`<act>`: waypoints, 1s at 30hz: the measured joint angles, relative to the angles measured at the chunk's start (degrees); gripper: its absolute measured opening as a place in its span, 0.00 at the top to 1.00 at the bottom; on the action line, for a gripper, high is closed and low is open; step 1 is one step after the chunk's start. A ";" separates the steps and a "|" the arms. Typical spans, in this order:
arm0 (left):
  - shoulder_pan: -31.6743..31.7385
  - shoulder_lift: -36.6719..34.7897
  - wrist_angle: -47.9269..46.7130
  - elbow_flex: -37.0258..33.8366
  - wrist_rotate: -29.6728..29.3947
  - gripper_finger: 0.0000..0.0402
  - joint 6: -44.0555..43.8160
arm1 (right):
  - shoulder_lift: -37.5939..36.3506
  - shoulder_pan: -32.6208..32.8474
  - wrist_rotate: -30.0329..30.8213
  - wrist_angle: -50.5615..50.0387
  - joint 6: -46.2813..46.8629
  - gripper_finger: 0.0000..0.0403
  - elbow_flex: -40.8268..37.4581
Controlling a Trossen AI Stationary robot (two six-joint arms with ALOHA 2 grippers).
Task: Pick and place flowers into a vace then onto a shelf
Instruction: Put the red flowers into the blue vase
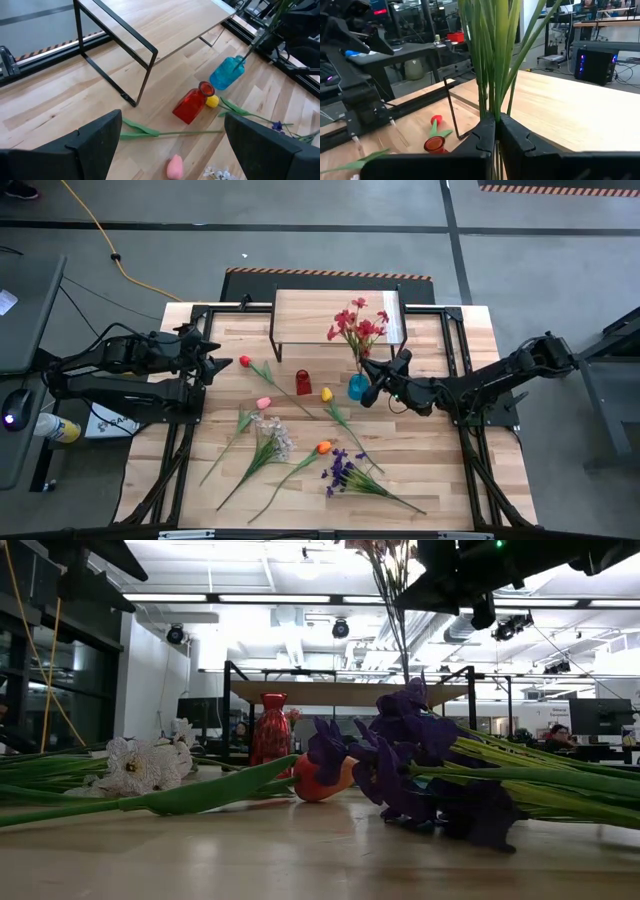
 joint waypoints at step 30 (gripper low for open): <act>0.00 -0.01 0.00 0.00 -0.02 0.04 0.00 | -0.52 0.04 -9.13 -10.20 0.18 0.63 0.02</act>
